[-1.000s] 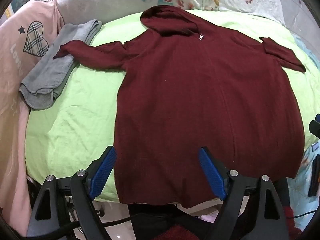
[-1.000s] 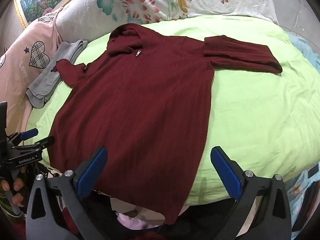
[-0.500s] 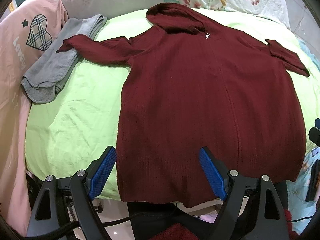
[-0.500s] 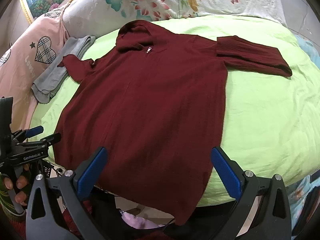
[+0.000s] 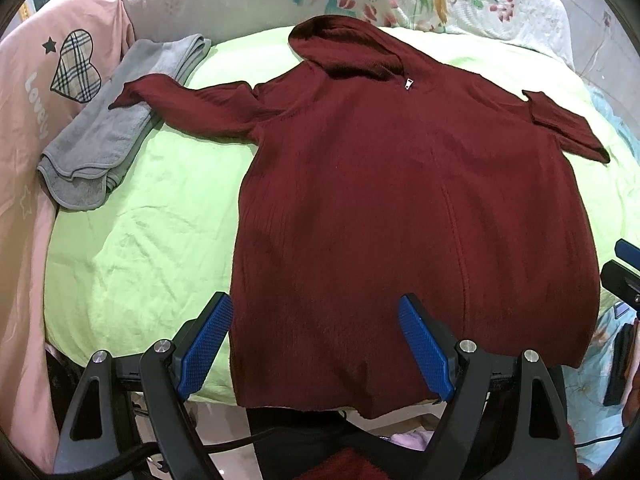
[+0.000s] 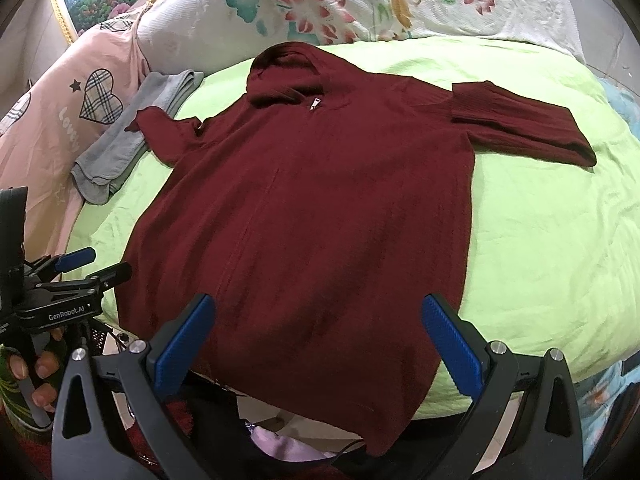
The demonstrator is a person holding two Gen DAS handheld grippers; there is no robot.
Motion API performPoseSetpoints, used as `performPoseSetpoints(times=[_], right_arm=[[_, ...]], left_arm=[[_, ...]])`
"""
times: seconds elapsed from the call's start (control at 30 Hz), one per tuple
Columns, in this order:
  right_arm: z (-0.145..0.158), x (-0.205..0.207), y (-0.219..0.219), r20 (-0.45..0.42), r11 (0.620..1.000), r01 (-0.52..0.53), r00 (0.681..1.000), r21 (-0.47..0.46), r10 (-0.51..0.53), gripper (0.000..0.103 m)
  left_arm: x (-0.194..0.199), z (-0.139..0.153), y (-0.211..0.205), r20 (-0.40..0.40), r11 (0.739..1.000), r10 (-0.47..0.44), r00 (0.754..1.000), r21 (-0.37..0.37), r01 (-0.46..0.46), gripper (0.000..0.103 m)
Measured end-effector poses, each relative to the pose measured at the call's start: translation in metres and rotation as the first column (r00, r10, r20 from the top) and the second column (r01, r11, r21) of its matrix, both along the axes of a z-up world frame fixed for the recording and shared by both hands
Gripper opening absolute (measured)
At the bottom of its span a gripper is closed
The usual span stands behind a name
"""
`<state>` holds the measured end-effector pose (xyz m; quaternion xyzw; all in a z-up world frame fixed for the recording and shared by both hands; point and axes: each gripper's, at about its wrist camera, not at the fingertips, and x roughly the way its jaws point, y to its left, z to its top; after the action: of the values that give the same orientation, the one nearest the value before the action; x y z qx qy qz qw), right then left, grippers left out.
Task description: Fold large clothes
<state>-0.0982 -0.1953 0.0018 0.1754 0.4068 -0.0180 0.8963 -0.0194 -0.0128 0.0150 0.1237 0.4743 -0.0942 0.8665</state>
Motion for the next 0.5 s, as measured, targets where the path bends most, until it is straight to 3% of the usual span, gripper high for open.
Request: performPoseSetpoints(times=[0.5], right_arm=[[0.0006, 0.0014, 0.0038, 0.004, 1.0, -0.01, 1.0, 0.003, 0.01, 0.102]], left_arm=[[0.0027, 0.0046, 0.004, -0.005, 1.0, -0.005, 1.0, -0.017, 0.005, 0.085]])
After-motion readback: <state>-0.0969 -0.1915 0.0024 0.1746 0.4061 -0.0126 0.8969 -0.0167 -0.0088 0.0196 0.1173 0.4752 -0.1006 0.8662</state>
